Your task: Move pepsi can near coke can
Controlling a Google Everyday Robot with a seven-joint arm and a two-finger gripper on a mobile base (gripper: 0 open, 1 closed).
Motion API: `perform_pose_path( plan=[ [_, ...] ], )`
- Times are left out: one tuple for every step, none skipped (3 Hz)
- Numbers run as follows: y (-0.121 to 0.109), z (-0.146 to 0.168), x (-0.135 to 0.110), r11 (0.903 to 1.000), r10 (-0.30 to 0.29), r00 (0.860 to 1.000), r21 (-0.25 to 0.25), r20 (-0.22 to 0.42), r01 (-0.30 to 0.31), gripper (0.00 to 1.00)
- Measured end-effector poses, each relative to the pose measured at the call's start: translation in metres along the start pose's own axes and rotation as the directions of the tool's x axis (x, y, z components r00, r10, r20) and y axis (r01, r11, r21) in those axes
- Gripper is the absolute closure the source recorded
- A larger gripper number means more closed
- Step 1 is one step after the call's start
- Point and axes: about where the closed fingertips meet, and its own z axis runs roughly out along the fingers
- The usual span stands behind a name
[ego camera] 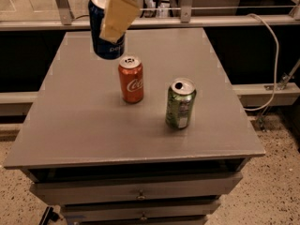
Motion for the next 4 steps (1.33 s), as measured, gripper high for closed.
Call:
perform_pose_path(
  plan=[
    [-0.022,-0.014,0.027,0.9975,0.059,0.998,0.039,-0.026,-0.058,1.00],
    [-0.045,-0.010,0.056,0.9921,0.118,0.992,0.047,-0.050,-0.116,1.00],
    [-0.062,0.002,0.080,0.9866,0.161,0.983,0.040,-0.085,-0.158,1.00],
    [-0.075,0.016,0.104,0.9803,0.197,0.973,0.031,-0.116,-0.195,1.00]
  ],
)
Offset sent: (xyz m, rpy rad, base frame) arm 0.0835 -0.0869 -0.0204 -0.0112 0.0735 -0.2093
